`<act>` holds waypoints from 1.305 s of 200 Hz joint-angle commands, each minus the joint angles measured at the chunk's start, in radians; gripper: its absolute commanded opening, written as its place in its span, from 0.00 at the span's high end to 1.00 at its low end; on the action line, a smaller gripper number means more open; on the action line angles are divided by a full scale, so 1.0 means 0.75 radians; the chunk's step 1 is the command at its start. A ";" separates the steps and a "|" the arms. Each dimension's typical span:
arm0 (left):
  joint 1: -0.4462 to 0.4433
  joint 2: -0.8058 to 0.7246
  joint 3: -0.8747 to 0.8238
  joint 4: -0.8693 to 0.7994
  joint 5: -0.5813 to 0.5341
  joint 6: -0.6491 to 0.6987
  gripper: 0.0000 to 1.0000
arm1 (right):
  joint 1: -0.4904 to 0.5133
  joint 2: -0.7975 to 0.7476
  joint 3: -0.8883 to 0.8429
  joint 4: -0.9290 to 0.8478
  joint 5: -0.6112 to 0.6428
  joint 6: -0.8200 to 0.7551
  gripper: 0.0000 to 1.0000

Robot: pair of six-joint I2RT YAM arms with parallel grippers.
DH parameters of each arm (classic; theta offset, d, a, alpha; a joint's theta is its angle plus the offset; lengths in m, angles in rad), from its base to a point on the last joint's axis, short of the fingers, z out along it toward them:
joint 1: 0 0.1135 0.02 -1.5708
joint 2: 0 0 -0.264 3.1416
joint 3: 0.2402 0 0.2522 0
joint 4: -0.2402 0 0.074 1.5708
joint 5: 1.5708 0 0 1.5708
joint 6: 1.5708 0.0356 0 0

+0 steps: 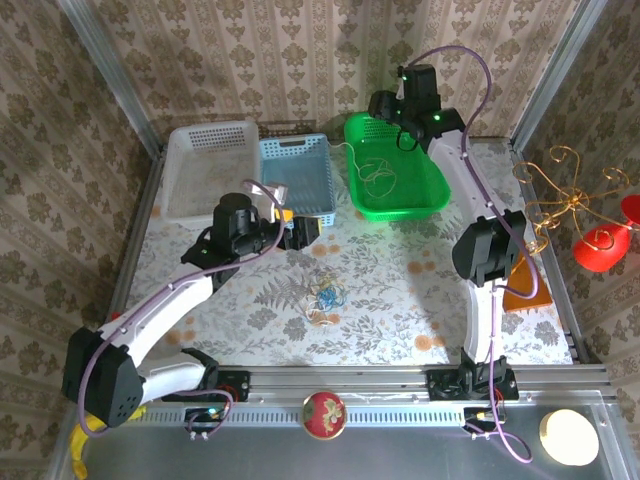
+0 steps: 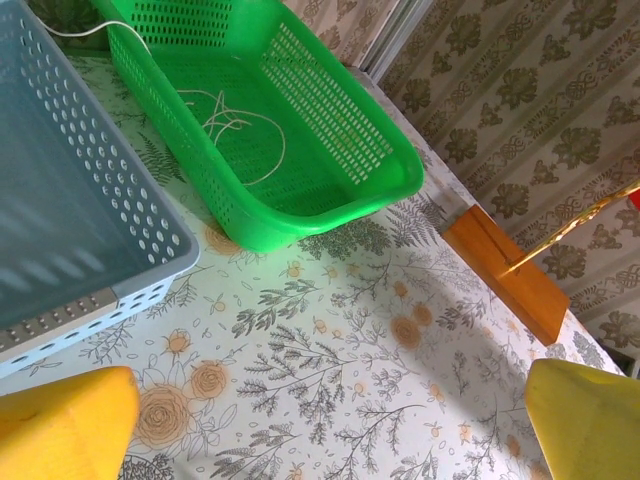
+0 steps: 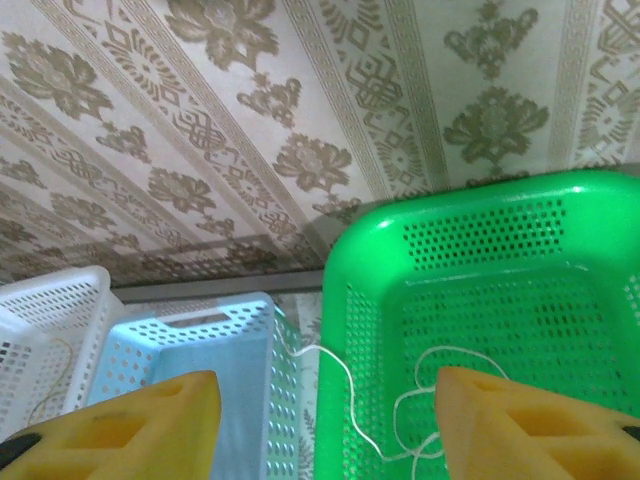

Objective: Untangle the cables

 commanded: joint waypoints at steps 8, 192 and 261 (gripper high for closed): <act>-0.010 -0.048 -0.032 -0.077 -0.040 -0.009 0.00 | 0.020 -0.164 -0.101 -0.010 -0.026 -0.010 0.40; 0.093 -0.039 0.015 -0.165 -0.103 -0.018 0.00 | 0.060 0.299 0.001 -0.058 -0.170 -0.073 0.34; 0.127 0.028 0.067 -0.135 -0.031 -0.015 0.00 | 0.002 0.400 0.051 -0.054 -0.193 -0.047 0.52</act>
